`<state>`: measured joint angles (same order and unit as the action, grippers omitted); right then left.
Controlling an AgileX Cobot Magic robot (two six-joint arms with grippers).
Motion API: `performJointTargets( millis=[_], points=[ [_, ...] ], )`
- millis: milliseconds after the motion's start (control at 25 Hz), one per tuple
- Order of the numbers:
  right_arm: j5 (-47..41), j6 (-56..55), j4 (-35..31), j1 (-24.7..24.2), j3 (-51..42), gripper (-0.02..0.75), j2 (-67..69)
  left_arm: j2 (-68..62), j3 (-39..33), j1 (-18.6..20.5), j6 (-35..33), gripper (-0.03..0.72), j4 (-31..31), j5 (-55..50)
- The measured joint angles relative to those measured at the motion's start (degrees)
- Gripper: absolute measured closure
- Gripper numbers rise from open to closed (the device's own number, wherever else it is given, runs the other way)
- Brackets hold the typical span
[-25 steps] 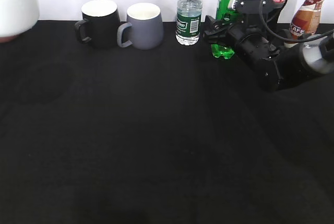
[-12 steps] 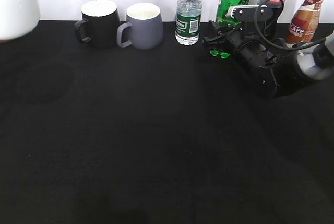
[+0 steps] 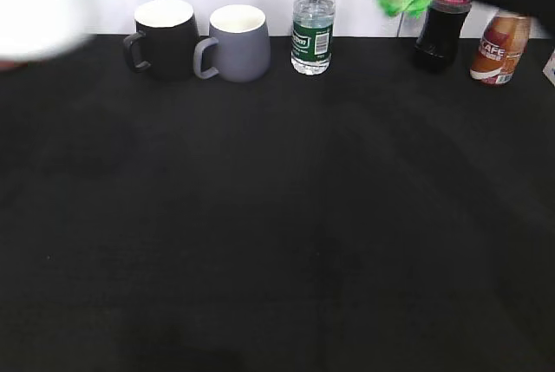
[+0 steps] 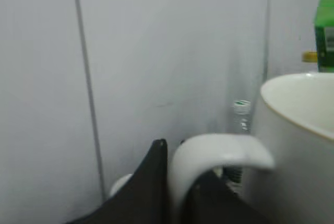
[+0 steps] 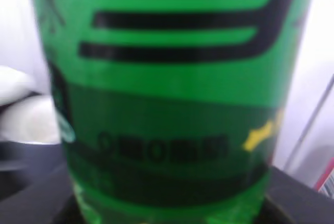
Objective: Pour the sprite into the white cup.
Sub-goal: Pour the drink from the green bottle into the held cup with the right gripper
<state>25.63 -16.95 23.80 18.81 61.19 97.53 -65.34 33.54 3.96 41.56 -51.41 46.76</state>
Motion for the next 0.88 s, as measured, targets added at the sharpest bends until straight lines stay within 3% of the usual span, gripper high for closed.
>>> performJointTargets(
  millis=[40, 200, 320, 440, 600, 880],
  points=[
    [-2.25, -6.46, 8.31, 0.34, -2.10, 0.332, -3.86, -2.89, 0.00, 0.00, 0.71, 0.648, -0.92, 3.74],
    [-5.72, -24.53, 31.32, 2.47, -8.66, 0.332, -14.32, -16.06, 0.00, 0.00, 1.49, 0.648, -1.27, 18.42],
    [-5.78, -37.96, 48.31, 3.11, -9.41, 0.333, -14.81, -24.21, 0.60, 0.00, 1.43, 0.648, -2.95, 19.58],
    [-5.29, -42.17, 55.75, 3.11, -9.43, 0.334, -14.83, -25.57, 8.09, -0.69, 1.37, 0.648, -10.83, 19.96],
    [-2.29, -50.29, 68.90, 3.11, -9.43, 0.340, -14.83, -28.29, 19.97, -6.58, 1.37, 0.648, -21.20, 20.50],
    [-0.01, -58.34, 81.30, 3.72, -9.47, 0.341, -14.83, -35.75, 22.43, -10.91, 0.02, 0.648, -16.66, 20.43]
  ],
)
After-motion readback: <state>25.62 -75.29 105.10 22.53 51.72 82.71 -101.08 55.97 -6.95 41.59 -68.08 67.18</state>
